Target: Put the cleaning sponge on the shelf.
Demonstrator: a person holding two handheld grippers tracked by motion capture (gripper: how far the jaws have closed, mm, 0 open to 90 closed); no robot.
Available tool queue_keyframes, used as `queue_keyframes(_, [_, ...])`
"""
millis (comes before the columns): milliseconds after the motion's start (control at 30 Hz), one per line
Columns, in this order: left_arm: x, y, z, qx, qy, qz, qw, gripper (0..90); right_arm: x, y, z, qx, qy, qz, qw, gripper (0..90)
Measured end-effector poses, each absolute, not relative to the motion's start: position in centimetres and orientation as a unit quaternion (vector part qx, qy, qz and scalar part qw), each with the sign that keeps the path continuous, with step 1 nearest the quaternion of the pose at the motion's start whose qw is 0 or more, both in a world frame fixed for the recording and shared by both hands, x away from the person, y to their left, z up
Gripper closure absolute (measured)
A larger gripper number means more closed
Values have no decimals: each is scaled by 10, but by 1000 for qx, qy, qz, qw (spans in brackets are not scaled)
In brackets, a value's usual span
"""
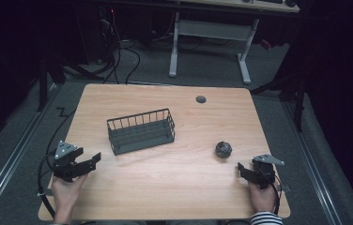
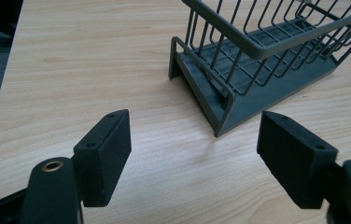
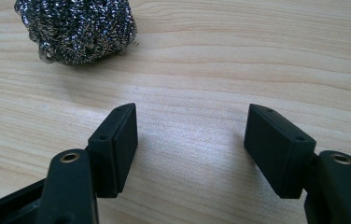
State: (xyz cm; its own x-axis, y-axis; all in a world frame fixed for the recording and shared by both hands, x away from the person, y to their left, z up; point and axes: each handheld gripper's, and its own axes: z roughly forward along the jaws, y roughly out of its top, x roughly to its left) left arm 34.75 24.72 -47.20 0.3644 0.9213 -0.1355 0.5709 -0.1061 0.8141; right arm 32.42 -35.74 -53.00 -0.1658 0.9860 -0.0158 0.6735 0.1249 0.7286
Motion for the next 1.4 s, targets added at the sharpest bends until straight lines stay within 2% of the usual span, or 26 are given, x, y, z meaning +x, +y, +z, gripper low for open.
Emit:
queue_keyframes(400, [357,240,-448,716,514,197,429,259,324,-357,-530,587,706,299,261,350])
queue_keyframes(833, [381,216,-422,737,500,199,409,275,324,-357,-530,586,706,299,260,348])
queue_keyframes(1400, [424,199,-430,743,522,197,370,350,324,-357,-530,584,708,300,259,341])
